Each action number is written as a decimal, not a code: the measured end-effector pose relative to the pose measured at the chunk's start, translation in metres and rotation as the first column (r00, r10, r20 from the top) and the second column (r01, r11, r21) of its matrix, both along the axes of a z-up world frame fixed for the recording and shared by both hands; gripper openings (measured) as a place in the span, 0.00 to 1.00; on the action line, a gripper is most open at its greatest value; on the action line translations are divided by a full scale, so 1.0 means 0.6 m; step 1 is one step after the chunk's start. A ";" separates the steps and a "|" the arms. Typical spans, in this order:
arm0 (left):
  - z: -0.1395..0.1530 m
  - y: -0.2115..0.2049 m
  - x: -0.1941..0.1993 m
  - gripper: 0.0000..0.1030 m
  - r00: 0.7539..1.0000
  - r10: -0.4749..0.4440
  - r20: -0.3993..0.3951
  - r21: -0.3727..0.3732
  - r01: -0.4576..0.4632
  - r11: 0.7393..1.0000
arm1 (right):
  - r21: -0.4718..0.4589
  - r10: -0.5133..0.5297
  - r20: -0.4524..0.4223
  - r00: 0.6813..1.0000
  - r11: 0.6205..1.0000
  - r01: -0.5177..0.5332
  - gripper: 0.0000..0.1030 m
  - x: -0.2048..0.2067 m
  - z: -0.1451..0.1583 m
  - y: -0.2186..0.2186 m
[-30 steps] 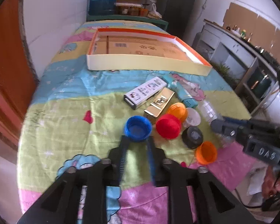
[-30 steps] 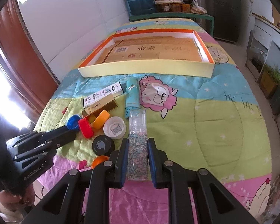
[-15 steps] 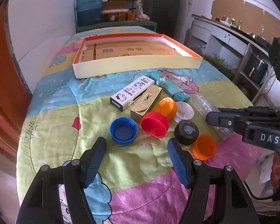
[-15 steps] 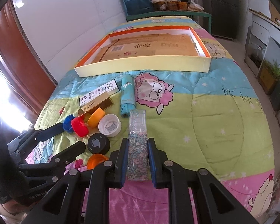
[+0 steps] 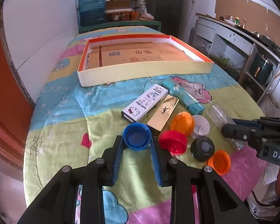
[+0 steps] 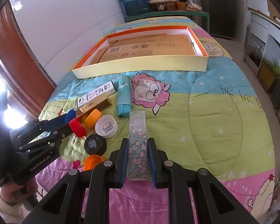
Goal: Organize rigid objects
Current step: 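Grasp the blue bottle cap with the left tool while the right tool grasps the glitter tube, then carry the blue cap with the left tool while the right tool carries the glitter tube into the tray, then open the left tool over the tray while the right tool releases the glitter tube, then move both tools back toward the remaining caps on the quilt, then grasp the red cap with the left tool while the right tool grasps the orange cap, then carry the red cap with the left tool while the right tool carries the orange cap into the tray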
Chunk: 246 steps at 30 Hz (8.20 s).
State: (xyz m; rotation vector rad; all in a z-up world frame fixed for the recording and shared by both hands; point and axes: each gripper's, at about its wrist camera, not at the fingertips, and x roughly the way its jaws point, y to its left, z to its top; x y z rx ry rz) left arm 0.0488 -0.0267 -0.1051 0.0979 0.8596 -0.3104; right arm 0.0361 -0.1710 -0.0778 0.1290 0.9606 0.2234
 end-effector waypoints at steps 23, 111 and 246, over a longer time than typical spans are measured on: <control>0.112 0.025 0.041 0.29 0.984 0.158 0.085 -0.068 -0.153 0.986 | -0.037 0.026 0.123 0.992 0.999 -0.021 0.20 0.059 0.080 -0.015; 0.106 0.032 0.170 0.56 0.978 0.196 0.078 -0.070 -0.190 0.979 | -0.123 -0.033 0.106 0.994 0.991 0.046 0.36 0.223 0.075 -0.019; 0.170 -0.008 0.128 0.31 0.971 0.117 0.210 -0.184 -0.078 0.980 | -0.091 0.139 0.308 0.941 0.989 -0.116 0.29 0.154 0.145 0.014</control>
